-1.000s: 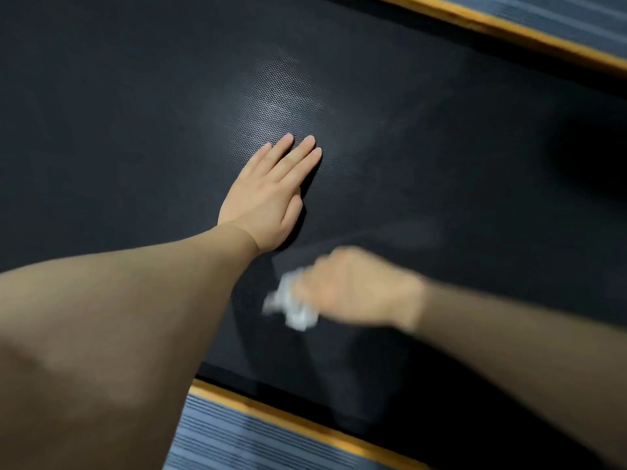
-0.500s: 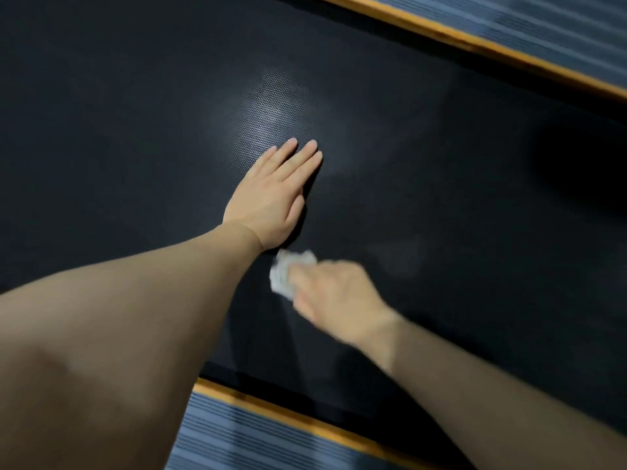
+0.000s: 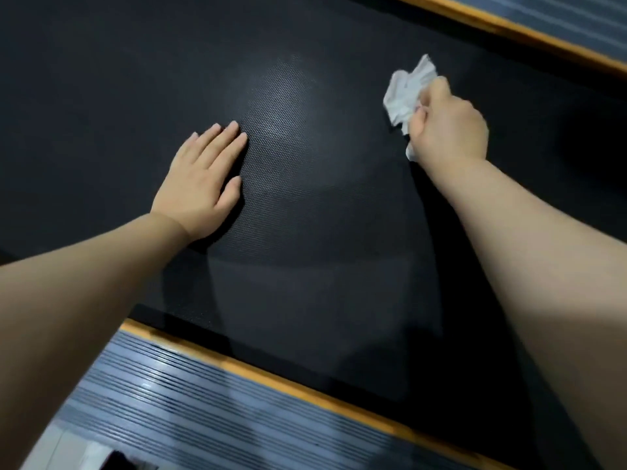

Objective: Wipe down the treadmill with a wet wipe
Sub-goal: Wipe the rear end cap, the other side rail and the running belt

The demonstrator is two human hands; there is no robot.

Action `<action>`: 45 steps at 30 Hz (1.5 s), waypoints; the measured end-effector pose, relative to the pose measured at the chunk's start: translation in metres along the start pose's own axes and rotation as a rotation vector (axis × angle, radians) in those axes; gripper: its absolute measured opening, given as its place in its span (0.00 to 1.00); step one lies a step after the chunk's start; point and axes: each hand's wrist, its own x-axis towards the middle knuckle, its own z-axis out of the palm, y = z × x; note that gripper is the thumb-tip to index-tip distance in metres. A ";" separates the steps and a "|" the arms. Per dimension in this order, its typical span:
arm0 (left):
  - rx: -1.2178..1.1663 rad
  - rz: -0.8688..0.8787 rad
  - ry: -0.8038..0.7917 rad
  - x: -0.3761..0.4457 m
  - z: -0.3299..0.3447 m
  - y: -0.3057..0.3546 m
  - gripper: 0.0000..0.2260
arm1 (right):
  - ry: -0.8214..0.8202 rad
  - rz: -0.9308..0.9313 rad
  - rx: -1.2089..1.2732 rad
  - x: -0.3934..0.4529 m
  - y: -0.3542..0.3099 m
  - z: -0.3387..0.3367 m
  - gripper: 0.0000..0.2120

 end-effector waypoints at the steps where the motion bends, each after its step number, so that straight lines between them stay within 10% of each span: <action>1: 0.003 0.017 0.009 0.000 0.001 -0.001 0.27 | -0.016 0.073 0.026 0.000 -0.005 0.003 0.13; 6: 0.013 0.019 -0.010 0.001 0.001 0.003 0.28 | -0.130 -0.550 0.209 -0.127 -0.077 0.032 0.06; 11: 0.032 -0.003 -0.041 0.003 -0.002 0.003 0.29 | -0.617 -1.325 0.121 -0.189 -0.085 0.034 0.05; 17: 0.049 -0.004 -0.030 0.003 0.000 0.000 0.29 | 0.113 -0.583 -0.043 0.042 -0.030 0.022 0.13; 21: 0.057 -0.001 -0.025 0.004 0.002 -0.001 0.29 | 0.014 0.009 -0.031 0.106 -0.017 0.005 0.14; 26: 0.051 0.001 -0.029 0.005 0.002 -0.003 0.29 | 0.047 -0.539 0.143 -0.030 -0.050 0.030 0.13; 30: 0.054 -0.008 -0.031 0.005 0.001 -0.001 0.29 | -0.520 -1.333 0.071 -0.146 -0.033 0.020 0.02; 33: 0.045 -0.009 -0.033 0.006 0.002 -0.001 0.29 | -0.335 -1.182 0.095 -0.045 -0.023 0.026 0.04; 35: 0.046 -0.010 -0.027 0.005 0.002 -0.001 0.29 | -0.012 -0.718 -0.012 0.051 -0.015 0.017 0.09; 39: 0.042 -0.007 -0.025 0.006 0.001 -0.001 0.28 | 0.025 0.066 -0.119 0.124 -0.003 0.004 0.16; 45: 0.041 -0.001 -0.025 0.006 0.000 -0.001 0.28 | -0.024 -0.545 0.094 -0.053 -0.054 0.034 0.12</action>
